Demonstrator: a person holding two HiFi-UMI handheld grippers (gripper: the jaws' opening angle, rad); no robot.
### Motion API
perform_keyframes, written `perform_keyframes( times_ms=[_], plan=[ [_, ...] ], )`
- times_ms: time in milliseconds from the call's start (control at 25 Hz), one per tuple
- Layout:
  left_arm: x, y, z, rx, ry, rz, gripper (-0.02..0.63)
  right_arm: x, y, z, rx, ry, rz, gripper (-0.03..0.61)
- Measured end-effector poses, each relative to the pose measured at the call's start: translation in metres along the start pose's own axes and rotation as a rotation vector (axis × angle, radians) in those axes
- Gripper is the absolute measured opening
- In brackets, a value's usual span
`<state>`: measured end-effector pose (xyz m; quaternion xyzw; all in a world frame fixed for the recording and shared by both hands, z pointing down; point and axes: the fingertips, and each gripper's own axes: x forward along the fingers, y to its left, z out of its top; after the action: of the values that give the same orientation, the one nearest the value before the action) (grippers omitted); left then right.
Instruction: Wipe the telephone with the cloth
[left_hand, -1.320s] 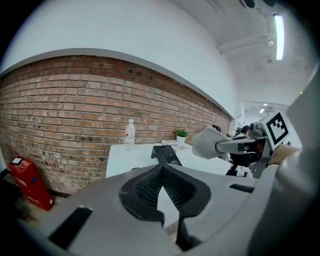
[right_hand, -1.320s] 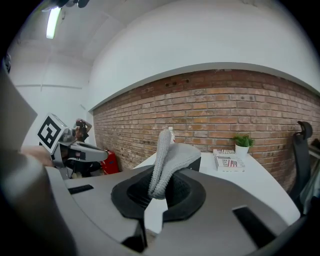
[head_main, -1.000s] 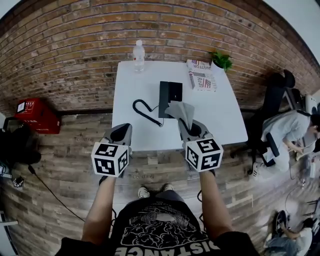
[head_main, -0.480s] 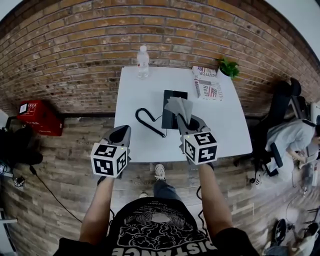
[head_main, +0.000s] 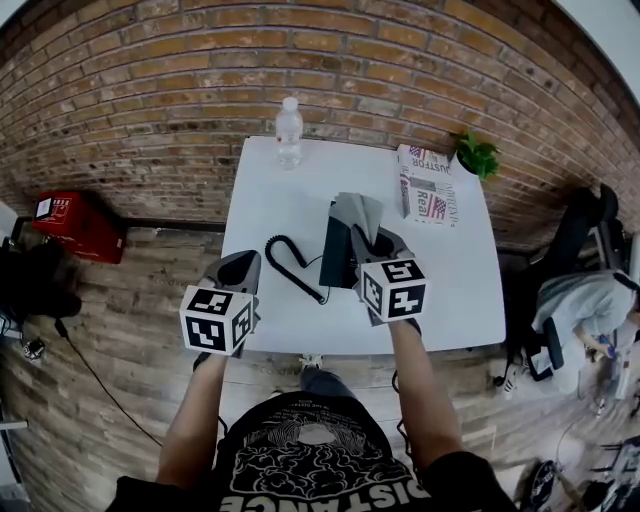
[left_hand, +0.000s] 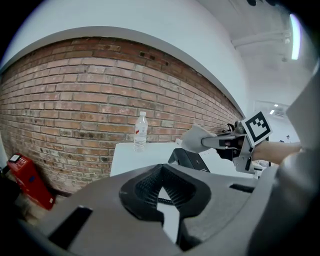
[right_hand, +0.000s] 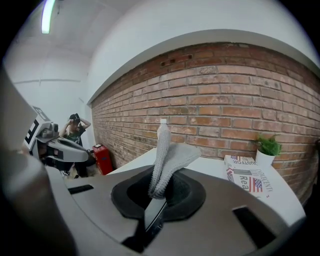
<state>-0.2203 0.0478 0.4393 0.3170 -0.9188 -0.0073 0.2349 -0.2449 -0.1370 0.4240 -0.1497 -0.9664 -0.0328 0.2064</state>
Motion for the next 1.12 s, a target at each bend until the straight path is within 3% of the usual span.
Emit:
perform_keyframes(
  times_ms=[440,600,1120],
  plan=[
    [0.041,0.012,-0.002,-0.028,0.038,0.033,0.006,0.056,-0.028,-0.006,0.008,0.037,0.028,0.012],
    [0.045,0.015,-0.001,-0.033,0.041,0.041,0.006,0.071,-0.028,-0.021,-0.017,0.096,0.037,0.012],
    [0.035,0.015,-0.009,-0.042,0.043,0.051,0.006,0.071,-0.013,-0.056,-0.003,0.179,0.079,0.012]
  ],
)
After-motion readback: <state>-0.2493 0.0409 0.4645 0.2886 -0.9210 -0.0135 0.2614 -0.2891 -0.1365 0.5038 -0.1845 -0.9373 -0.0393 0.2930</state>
